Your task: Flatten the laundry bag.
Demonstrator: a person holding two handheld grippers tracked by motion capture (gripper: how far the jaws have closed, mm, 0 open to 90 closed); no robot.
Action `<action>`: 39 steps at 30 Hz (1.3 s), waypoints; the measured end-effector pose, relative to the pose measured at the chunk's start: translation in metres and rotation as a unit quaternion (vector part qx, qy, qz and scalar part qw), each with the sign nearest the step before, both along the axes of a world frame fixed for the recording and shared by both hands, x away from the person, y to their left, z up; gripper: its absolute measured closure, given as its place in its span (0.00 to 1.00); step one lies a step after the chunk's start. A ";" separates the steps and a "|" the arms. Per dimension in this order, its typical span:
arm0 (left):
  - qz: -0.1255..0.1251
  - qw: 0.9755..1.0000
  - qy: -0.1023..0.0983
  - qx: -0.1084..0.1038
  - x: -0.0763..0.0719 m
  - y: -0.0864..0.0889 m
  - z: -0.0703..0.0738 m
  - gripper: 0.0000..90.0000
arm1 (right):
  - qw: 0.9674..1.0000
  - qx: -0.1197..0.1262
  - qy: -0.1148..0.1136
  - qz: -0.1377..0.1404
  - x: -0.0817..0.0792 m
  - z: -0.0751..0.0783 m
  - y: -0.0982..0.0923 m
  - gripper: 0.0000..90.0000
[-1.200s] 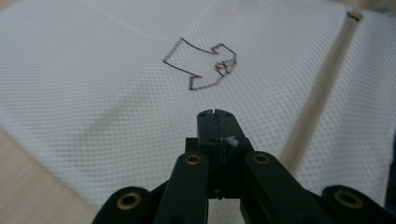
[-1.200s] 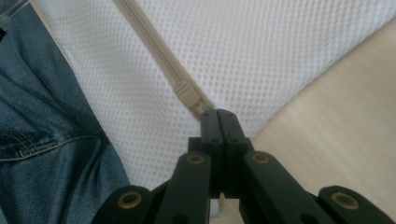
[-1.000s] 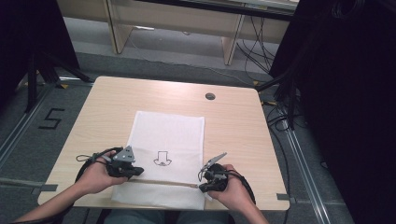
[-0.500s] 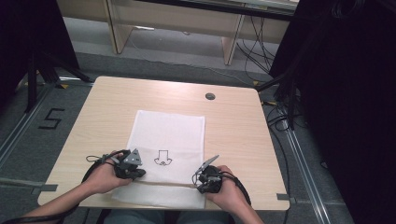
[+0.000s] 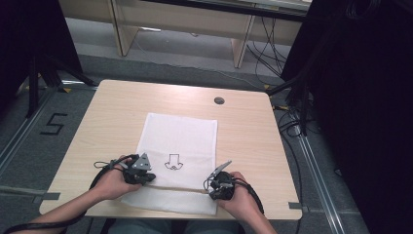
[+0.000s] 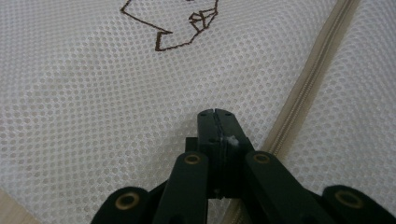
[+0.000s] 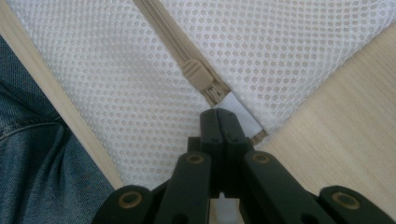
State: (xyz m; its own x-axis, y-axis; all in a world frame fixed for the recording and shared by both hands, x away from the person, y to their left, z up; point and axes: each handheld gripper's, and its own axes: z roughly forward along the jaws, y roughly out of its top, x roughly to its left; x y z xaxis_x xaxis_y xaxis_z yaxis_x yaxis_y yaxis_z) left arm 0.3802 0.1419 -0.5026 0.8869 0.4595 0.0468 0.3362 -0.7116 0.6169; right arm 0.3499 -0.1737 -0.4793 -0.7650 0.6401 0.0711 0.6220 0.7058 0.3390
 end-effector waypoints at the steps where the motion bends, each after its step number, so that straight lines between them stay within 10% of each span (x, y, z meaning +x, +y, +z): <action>1: 0.014 1.000 0.002 -0.015 -0.002 -0.003 -0.002 0.99 | 1.000 0.000 0.003 -0.004 0.000 0.000 -0.001 1.00; 15: 0.020 0.999 0.001 -0.027 -0.002 -0.003 -0.003 0.93 | 1.000 0.010 0.005 -0.015 0.001 0.003 -0.008 0.97; 22: 0.019 0.999 0.022 -0.043 -0.007 -0.003 0.000 0.89 | 0.998 0.037 -0.041 -0.043 0.004 0.012 -0.023 0.92; 39: 0.033 0.998 0.024 -0.044 -0.013 -0.004 -0.003 0.89 | 0.999 0.024 -0.032 -0.035 0.011 0.003 -0.016 0.96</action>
State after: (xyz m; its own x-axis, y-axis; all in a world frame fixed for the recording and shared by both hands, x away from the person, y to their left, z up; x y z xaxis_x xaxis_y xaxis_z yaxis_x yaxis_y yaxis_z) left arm 0.3677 0.1383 -0.5060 0.8545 0.5180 -0.0374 0.4110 -0.6304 0.6585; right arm 0.3612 -0.1901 -0.4765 -0.7232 0.6885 0.0552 0.6446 0.6441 0.4119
